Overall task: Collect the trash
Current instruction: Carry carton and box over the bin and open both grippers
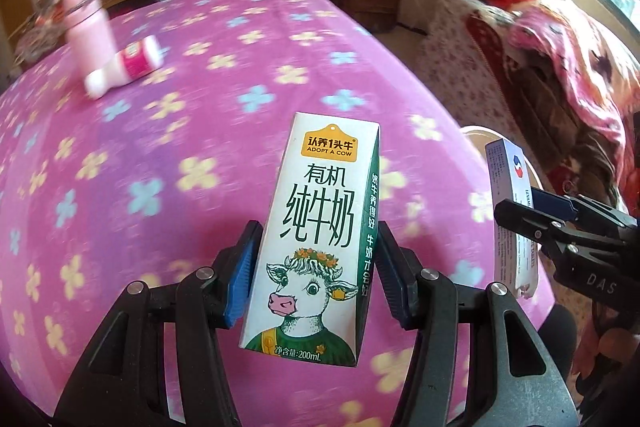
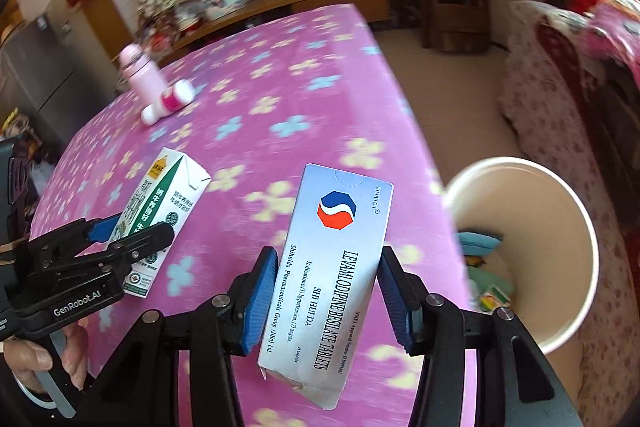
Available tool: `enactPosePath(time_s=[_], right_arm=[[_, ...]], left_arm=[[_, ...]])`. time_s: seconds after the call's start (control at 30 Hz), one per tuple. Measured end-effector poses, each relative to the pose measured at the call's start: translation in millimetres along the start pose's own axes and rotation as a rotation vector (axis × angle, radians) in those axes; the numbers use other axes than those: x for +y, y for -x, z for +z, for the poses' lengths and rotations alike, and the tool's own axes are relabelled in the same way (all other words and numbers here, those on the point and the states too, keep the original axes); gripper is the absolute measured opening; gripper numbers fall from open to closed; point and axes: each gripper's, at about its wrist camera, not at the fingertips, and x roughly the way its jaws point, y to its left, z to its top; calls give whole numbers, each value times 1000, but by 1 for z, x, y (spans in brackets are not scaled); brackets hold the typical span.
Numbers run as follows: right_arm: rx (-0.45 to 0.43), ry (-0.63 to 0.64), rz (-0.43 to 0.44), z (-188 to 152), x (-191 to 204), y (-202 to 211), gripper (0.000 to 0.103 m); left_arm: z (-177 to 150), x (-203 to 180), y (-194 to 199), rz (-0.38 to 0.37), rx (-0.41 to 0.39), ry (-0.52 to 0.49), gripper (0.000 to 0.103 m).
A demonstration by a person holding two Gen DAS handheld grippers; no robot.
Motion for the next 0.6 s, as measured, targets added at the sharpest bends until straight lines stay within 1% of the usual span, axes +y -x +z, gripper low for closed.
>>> enactPosePath(time_s=[0.13,0.3,0.6], right_arm=[[-15,-48,-45,-4,-35,13,49],[-22,-116,-118,-10,-86,24,49],[-8,-228,-178,-17,-158,21,49]], left_arm=[[8,-32,-8,-37,4,-41,54],[21,-75,-20,-103,12,-84,54],[44,-138,-48,-227,49,-113,54]])
